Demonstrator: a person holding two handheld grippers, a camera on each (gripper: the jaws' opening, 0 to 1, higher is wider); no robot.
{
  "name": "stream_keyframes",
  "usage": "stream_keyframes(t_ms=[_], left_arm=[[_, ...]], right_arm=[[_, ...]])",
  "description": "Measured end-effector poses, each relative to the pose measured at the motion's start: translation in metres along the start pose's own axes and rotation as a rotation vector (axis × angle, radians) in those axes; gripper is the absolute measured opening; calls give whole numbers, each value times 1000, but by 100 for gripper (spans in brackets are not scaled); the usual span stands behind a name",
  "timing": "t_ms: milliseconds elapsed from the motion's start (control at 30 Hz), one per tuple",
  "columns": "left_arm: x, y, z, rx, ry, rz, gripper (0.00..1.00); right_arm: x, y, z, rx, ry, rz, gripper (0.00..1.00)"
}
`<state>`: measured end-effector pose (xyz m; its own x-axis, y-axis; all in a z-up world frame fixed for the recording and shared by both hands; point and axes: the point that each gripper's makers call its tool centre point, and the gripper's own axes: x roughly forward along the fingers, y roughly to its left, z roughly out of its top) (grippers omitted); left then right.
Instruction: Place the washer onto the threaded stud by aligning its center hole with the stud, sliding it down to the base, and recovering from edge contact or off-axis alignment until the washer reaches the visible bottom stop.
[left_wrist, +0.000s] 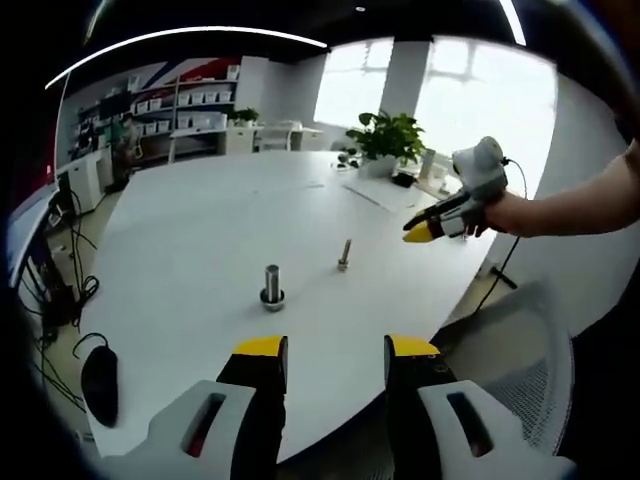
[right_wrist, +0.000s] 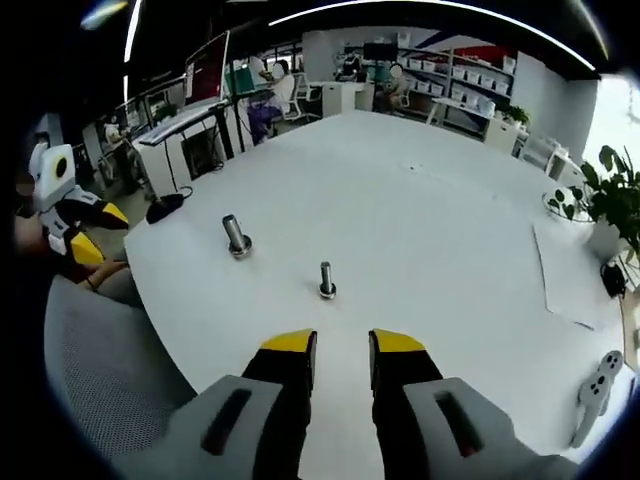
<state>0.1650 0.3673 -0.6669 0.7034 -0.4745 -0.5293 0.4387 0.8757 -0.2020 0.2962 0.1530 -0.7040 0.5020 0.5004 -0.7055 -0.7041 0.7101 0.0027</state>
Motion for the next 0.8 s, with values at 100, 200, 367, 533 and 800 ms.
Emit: stream_keyframes(t_ms=[100, 200, 367, 533, 800], left_arm=[[1, 0, 1, 1, 2, 2, 37], [2, -1, 3, 14, 5, 2, 37], [3, -4, 8, 23, -1, 4, 37], [4, -5, 11, 32, -14, 15, 37], [2, -5, 15, 46, -30, 28, 37]], right_arm=[[-10, -3, -6, 10, -18, -17, 24], [-17, -6, -8, 38, -42, -30, 24], [-28, -9, -12, 79, -76, -50, 24], [-37, -14, -20, 116, -103, -70, 24], [-48, -21, -25, 184, -142, -94, 24]])
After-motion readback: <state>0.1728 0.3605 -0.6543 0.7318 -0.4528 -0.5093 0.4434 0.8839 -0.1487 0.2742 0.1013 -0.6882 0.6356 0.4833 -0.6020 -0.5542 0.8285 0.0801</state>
